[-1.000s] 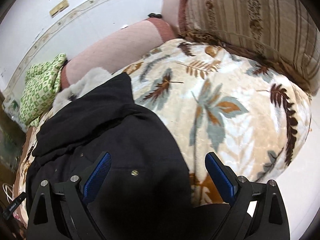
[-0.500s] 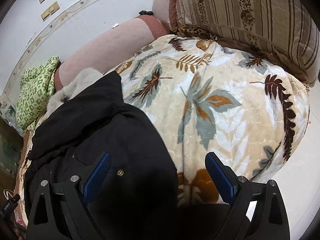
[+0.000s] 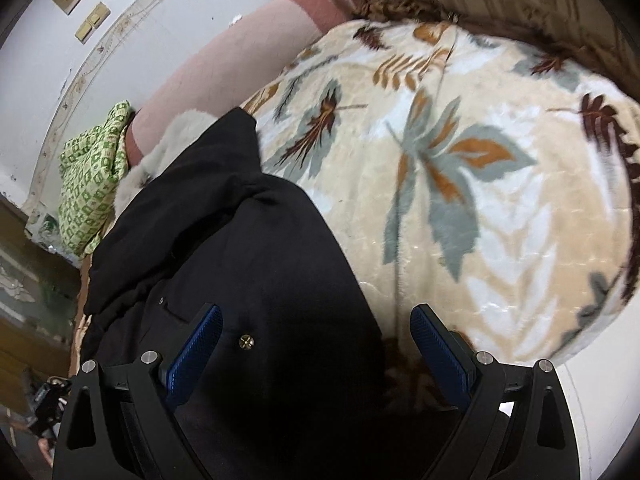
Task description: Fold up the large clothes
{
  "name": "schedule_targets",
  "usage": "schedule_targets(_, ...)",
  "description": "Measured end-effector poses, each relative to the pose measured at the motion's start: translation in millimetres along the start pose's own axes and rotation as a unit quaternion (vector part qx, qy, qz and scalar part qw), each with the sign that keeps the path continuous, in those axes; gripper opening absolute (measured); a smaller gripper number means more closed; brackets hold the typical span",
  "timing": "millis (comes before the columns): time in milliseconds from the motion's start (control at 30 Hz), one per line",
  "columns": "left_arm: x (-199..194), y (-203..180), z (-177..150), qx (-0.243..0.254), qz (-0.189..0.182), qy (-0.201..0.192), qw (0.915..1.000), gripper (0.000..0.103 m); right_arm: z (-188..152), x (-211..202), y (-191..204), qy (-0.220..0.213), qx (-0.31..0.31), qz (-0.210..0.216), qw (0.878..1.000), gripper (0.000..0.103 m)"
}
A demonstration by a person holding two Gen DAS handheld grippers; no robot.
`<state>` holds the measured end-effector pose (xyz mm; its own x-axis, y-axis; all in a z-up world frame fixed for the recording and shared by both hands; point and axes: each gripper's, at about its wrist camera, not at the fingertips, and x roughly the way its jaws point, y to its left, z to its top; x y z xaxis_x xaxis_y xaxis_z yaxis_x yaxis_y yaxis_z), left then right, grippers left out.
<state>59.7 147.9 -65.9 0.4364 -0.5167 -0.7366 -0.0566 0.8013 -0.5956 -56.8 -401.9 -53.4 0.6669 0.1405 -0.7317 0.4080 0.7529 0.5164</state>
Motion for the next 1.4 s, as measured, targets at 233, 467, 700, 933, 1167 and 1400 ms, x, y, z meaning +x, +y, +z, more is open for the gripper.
schedule_targets(233,-4,-2,-17,0.002,-0.058,-0.003,0.9983,0.074,7,19,-5,0.045,0.02,0.051,0.997,0.098)
schedule_targets(467,-10,29,-24,-0.057,-0.099,-0.006,0.9934,0.074,3,23,-7,0.078,0.028,0.095,0.992,0.098)
schedule_targets(700,-11,41,-1,-0.076,-0.109,-0.008,0.9911,0.075,-3,21,-6,0.08,0.029,0.101,0.991,0.098)
schedule_targets(933,13,25,-9,-0.039,-0.099,0.02,0.9941,0.077,-9,19,3,0.091,0.01,0.097,0.991,0.098)
schedule_targets(1167,8,15,-47,0.01,-0.093,0.036,0.995,0.077,-20,19,13,0.11,-0.024,0.103,0.988,0.098)
schedule_targets(1400,7,-12,-81,0.064,-0.059,0.026,0.9958,0.077,-34,7,23,0.113,-0.053,0.132,0.983,0.096)
